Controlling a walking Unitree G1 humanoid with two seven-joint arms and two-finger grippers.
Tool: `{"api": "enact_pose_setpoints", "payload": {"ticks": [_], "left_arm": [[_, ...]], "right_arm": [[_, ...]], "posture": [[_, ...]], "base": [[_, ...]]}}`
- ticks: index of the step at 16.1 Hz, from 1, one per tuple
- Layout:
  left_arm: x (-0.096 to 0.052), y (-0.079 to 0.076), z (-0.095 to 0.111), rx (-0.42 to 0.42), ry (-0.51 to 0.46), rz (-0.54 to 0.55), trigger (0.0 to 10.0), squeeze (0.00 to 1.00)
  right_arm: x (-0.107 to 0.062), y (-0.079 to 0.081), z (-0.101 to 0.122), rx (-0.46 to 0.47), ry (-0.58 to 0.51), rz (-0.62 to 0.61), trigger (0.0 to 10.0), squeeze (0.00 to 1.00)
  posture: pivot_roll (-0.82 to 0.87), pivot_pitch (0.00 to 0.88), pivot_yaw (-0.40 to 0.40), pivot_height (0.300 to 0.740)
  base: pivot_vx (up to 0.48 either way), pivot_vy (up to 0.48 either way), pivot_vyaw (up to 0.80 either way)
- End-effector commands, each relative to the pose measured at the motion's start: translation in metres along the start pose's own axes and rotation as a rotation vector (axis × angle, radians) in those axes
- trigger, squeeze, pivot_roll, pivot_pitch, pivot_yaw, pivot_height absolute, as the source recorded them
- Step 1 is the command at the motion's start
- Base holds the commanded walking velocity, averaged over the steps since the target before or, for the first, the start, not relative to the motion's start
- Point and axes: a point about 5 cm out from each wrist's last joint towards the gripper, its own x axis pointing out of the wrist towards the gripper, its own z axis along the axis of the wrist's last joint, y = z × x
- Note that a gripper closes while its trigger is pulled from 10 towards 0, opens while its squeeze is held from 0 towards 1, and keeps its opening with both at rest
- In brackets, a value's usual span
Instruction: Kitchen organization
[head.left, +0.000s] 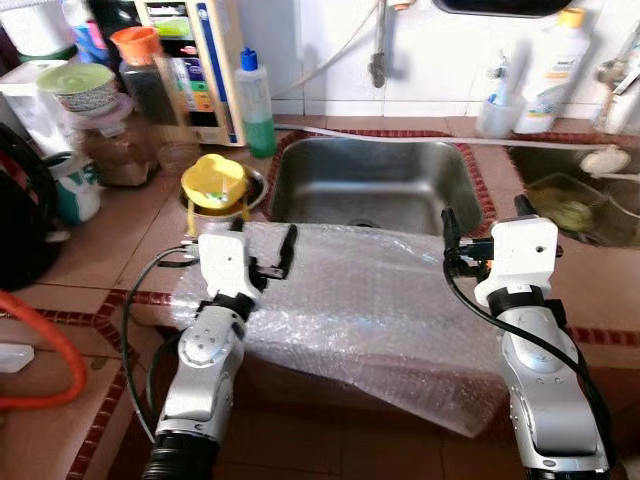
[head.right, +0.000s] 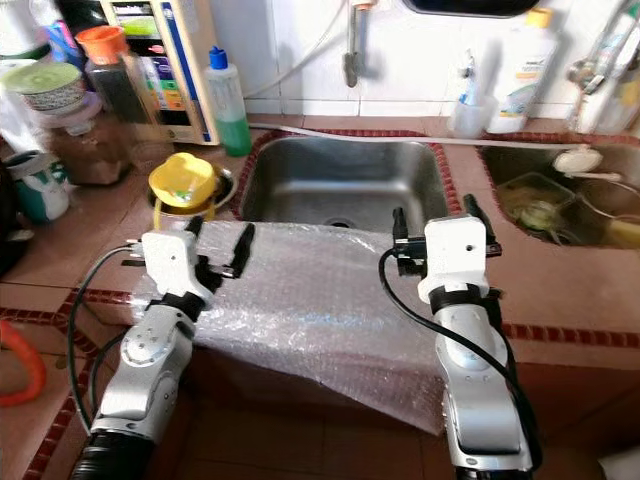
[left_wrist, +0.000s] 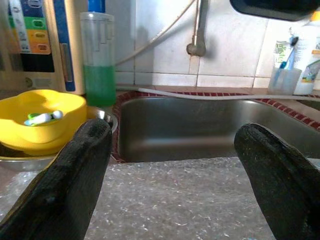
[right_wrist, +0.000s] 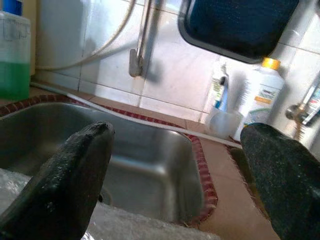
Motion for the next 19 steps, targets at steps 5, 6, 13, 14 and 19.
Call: {"api": "enact_pose_setpoints", "payload": {"ticks": [5,6,13,14,19], "left_arm": [[-0.001,0.004,0.0,0.003,0.006,0.008,10.0,0.0],[-0.001,0.004,0.0,0.004,0.007,0.008,10.0,0.0],[-0.001,0.005,0.001,-0.001,-0.003,0.029,10.0,0.0],[-0.001,0.006,0.002,0.012,-0.003,0.04,10.0,0.0],[0.003,0.027,0.009,0.11,-0.033,0.143,10.0,0.0]], "right_arm": [[0.0,0.001,0.002,-0.003,-0.009,0.004,10.0,0.0],[0.0,0.001,0.002,-0.004,-0.009,0.004,10.0,0.0],[-0.001,0.002,0.001,-0.001,-0.005,0.003,10.0,0.0],[-0.001,0.002,0.001,-0.001,-0.006,0.003,10.0,0.0],[0.0,0.005,0.004,0.019,-0.013,0.038,10.0,0.0]], "posture": [[-0.12,0.0,0.057,0.74],[-0.12,0.0,0.058,0.74],[-0.12,0.0,0.059,0.74],[-0.12,0.0,0.059,0.74],[-0.11,0.0,0.053,0.74]], "base": [[0.284,0.0,0.0],[0.3,0.0,0.0],[0.17,0.0,0.0],[0.0,0.0,0.0],[0.0,0.0,0.0]]}}
